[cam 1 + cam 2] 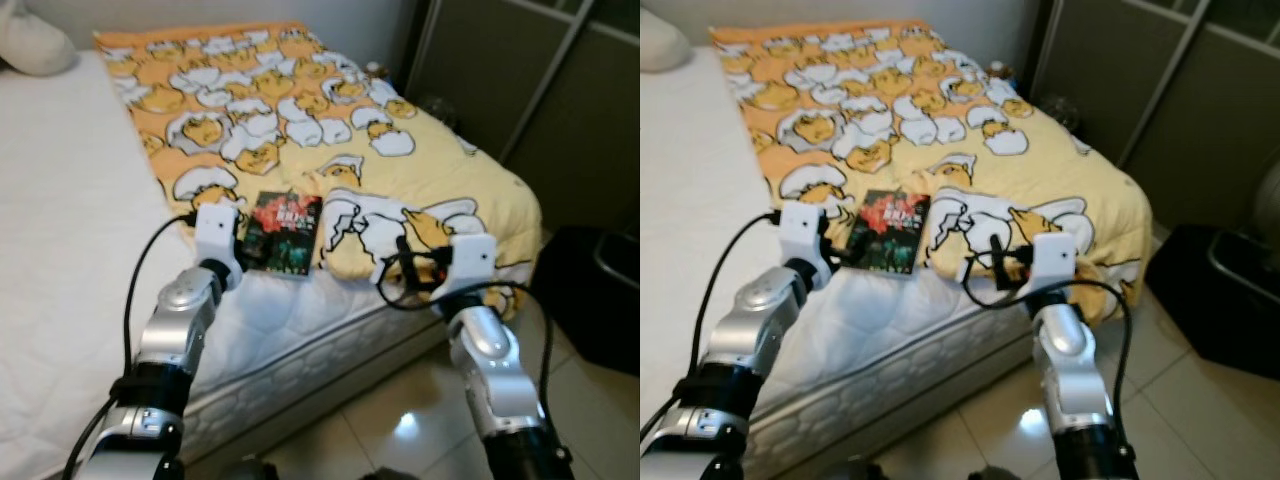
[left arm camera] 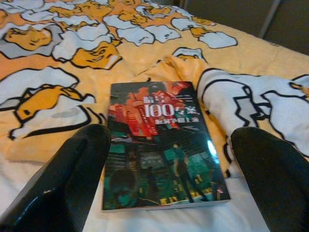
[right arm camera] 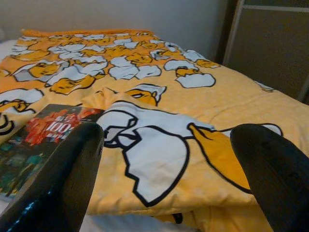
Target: Clean up the room
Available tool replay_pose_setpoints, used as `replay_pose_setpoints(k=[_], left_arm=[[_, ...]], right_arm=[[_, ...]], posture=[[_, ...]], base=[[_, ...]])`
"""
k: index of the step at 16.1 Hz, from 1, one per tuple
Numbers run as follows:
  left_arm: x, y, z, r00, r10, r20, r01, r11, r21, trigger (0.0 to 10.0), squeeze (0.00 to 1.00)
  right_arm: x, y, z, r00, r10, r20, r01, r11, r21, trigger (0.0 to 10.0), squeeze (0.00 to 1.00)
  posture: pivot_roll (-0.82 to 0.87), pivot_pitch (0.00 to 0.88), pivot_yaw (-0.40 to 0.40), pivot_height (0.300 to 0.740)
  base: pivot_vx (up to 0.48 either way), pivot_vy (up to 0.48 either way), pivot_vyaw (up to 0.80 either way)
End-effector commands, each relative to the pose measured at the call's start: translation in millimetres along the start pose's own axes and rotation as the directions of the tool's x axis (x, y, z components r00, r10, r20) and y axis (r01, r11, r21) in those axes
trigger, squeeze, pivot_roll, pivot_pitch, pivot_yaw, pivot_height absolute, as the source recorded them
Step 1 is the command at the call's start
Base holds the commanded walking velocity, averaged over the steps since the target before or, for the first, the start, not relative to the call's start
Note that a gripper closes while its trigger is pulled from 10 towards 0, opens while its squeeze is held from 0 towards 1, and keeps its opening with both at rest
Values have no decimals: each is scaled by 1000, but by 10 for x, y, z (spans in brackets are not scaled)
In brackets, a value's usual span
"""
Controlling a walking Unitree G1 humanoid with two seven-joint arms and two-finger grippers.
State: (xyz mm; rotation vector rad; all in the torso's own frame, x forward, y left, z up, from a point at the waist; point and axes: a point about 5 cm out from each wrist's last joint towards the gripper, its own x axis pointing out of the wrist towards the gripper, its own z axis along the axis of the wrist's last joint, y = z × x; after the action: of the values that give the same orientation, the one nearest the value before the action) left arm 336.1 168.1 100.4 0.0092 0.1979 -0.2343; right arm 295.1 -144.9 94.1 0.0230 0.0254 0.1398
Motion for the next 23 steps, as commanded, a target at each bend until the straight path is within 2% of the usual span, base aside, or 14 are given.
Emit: replay_pose_setpoints(k=[1, 8, 10, 11, 15, 17, 20, 22, 23], left_arm=[[16, 6, 53, 1000, 9, 20, -10, 999, 31, 10000, 0], [44, -56, 73, 999, -3, 33, 1, 999, 54, 10000, 0], [91, 21, 42, 1000, 31, -5, -31, 999, 23, 10000, 0], [129, 62, -11, 999, 20, -46, -21, 1000, -19, 10000, 0], [156, 169, -203, 988, 31, -150, -46, 994, -100, 10000, 0], [158, 229, -241, 985, 44, -166, -60, 994, -91, 10000, 0], [156, 256, -248, 985, 41, -167, -60, 992, -112, 10000, 0], [129, 241, -365, 978, 33, -207, -73, 980, -187, 10000, 0], [113, 233, -419, 975, 37, -221, -82, 977, -198, 10000, 0]], right_arm=[[28, -13, 22, 1000, 2, 9, -2, 1000, -1, 10000, 0], [19, 2, 3, 1000, 4, 6, -4, 1000, 2, 10000, 0], [-1, -10, 5, 1000, 3, 7, -3, 1000, 2, 10000, 0], [-25, -15, 4, 1000, 4, 4, -4, 1000, 1, 10000, 0], [-123, -20, 2, 1000, 23, -10, -23, 1000, -11, 10000, 0], [-199, -54, 12, 999, 30, -24, -31, 999, -24, 10000, 0], [-259, -94, 25, 999, 33, -37, -35, 999, -36, 10000, 0], [-325, -114, 35, 997, 44, -57, -47, 998, -47, 10000, 0], [-359, -116, 45, 996, 53, -65, -57, 997, -54, 10000, 0]], posture=[[20, 0, -33, 710], [14, 0, -26, 710], [6, 0, -28, 710], [-1, 0, -31, 710], [-40, 18, -44, 710], [-72, 54, -57, 710], [-92, 86, -74, 710], [-119, 122, -100, 710], [-128, 133, -111, 710]], base=[[472, 0, 0], [469, 0, 0], [231, 0, 0], [0, 0, 0], [0, 0, 0], [0, 0, 0], [0, 0, 0], [0, 0, 0], [0, 0, 0]])
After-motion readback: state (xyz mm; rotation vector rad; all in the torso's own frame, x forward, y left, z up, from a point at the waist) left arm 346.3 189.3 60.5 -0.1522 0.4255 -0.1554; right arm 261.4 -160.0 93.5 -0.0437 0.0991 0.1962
